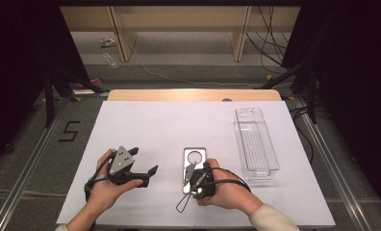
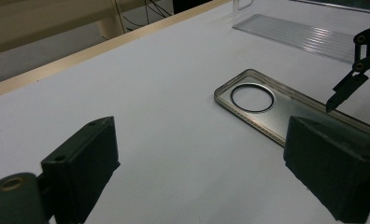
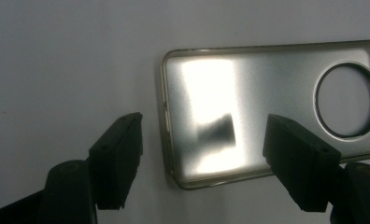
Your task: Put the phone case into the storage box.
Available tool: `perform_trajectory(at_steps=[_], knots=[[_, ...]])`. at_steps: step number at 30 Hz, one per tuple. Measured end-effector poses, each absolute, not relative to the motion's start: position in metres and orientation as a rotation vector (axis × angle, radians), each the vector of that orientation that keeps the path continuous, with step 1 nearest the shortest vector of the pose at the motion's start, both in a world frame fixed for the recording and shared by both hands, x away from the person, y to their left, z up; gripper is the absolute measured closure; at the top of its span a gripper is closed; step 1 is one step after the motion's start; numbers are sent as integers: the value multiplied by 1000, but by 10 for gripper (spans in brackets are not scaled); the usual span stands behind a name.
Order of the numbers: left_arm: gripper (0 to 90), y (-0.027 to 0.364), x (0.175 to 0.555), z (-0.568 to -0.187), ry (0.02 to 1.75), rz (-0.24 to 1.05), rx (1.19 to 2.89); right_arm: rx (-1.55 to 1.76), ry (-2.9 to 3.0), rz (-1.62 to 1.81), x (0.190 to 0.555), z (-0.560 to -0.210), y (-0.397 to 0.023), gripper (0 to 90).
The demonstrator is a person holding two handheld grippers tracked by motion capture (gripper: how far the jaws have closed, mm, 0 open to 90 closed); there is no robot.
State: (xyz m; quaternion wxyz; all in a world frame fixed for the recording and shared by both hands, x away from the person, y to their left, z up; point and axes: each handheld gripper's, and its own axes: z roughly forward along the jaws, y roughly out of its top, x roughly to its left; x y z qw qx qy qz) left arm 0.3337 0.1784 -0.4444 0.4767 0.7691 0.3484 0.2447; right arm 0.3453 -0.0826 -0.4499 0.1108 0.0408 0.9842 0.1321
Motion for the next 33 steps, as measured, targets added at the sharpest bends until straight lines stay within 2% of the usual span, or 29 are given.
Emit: perform_trajectory(at_steps=[33], knots=[[96,178,334,-445,846,597,1885,38,2876,274,343,-458,-70,479]])
